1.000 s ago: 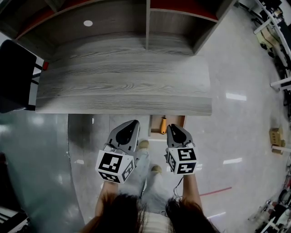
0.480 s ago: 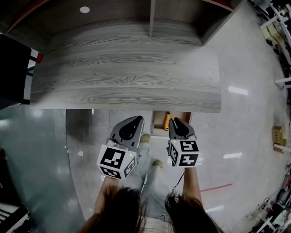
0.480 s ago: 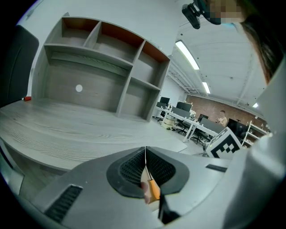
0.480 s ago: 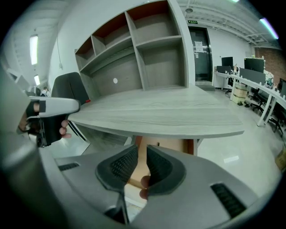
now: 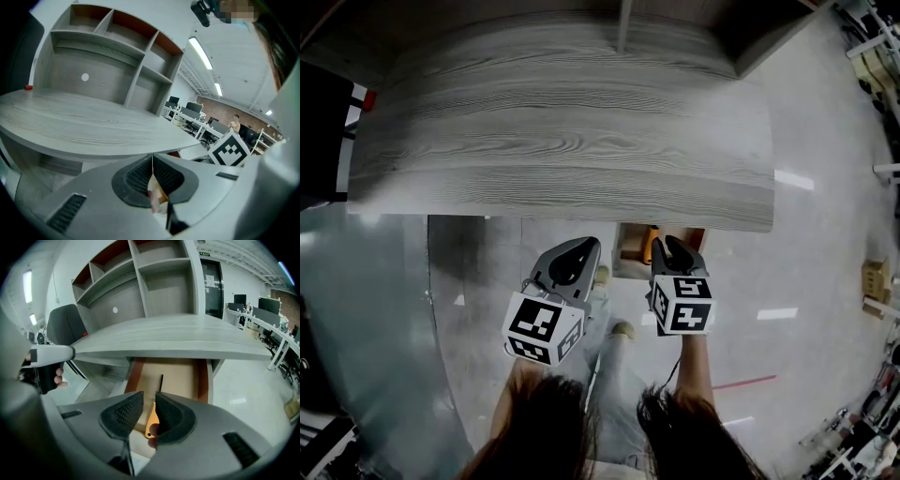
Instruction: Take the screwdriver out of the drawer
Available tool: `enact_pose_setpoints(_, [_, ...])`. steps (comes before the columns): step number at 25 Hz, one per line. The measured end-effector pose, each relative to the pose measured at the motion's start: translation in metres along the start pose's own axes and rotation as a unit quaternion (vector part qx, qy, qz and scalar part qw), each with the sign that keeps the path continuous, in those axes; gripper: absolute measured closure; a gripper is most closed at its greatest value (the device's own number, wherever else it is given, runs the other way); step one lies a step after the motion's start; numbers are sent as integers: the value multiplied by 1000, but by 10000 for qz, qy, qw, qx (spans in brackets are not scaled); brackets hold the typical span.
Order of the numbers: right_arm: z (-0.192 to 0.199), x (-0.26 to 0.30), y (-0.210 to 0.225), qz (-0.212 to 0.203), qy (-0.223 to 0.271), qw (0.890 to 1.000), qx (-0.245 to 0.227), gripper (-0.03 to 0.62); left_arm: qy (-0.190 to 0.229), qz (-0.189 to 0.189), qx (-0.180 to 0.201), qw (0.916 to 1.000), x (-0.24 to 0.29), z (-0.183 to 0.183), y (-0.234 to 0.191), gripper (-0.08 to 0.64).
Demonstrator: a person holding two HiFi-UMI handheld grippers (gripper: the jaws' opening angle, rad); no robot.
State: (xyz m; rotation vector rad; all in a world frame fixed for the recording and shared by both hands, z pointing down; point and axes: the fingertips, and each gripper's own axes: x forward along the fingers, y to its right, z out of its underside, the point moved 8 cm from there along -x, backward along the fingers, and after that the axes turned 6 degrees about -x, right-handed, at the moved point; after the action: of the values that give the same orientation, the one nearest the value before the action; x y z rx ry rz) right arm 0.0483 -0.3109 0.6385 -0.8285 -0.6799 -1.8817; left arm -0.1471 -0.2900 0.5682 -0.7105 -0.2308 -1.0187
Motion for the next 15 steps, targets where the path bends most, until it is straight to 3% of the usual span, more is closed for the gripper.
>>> enact_pose_setpoints(15, [23,48,8,64,-516,9985,182,505,-444,-2,-201,9988,33,47,-33,541])
